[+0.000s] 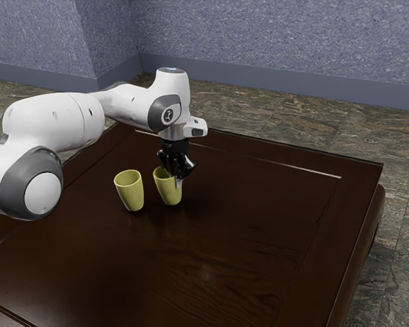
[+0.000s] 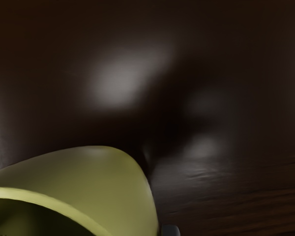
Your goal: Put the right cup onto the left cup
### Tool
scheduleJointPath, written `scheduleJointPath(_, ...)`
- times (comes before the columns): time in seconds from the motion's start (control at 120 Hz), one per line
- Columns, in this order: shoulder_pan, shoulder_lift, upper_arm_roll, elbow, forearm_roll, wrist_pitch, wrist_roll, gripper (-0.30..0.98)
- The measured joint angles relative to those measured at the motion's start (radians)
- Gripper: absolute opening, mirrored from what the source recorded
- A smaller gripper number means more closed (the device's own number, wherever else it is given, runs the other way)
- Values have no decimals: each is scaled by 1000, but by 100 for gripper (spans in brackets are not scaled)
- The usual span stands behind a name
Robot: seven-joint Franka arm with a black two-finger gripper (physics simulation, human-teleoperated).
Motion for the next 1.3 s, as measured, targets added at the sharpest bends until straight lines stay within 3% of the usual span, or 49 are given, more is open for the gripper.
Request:
scheduleJointPath(0.175, -7, -37, 3, -2, 3, -2, 2, -7)
scheduleJointPath(0.683, 12, -485, 2, -351, 17, -35, -1, -9)
scheduleJointPath(0.967, 46, -486, 24, -362, 29, -38, -3, -10)
scheduleJointPath(1.3, 55, -403, 60, -331, 32, -24, -4, -10)
